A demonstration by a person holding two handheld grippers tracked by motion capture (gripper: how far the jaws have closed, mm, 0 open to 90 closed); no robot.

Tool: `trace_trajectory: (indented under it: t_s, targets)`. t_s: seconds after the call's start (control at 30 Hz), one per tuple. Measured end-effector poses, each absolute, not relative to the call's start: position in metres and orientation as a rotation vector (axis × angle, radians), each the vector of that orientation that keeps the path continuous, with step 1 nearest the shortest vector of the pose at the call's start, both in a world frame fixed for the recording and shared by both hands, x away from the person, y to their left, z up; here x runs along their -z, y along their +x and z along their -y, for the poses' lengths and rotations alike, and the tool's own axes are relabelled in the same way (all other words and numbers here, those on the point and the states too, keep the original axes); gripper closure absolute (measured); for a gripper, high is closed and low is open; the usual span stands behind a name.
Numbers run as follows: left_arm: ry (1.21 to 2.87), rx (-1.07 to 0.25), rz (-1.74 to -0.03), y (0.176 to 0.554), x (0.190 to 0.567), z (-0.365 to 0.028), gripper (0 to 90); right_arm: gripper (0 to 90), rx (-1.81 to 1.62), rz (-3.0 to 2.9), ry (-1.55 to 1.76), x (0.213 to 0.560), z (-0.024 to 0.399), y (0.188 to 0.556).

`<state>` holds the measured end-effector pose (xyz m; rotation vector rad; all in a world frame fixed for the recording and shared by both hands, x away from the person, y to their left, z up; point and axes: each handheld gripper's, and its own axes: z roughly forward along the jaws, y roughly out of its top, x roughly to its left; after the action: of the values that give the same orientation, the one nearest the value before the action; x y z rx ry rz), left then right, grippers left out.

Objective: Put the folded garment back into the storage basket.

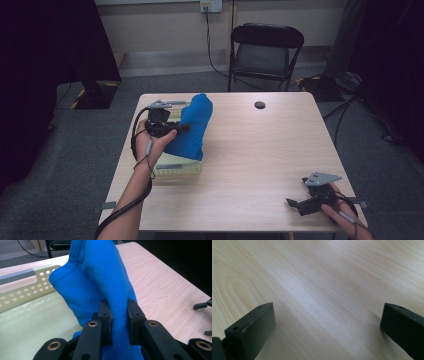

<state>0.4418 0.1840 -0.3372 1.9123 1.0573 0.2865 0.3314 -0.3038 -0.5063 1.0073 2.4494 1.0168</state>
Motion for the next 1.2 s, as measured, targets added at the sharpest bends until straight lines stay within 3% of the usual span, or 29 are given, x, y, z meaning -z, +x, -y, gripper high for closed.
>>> trace_trajectory:
  t_s: [1.2]
  targets:
    - [1.855,-0.33,-1.237,0.47,0.374,-0.204,76.5,0.0,-1.017,-2.449,1.009,0.506,0.304,0.331]
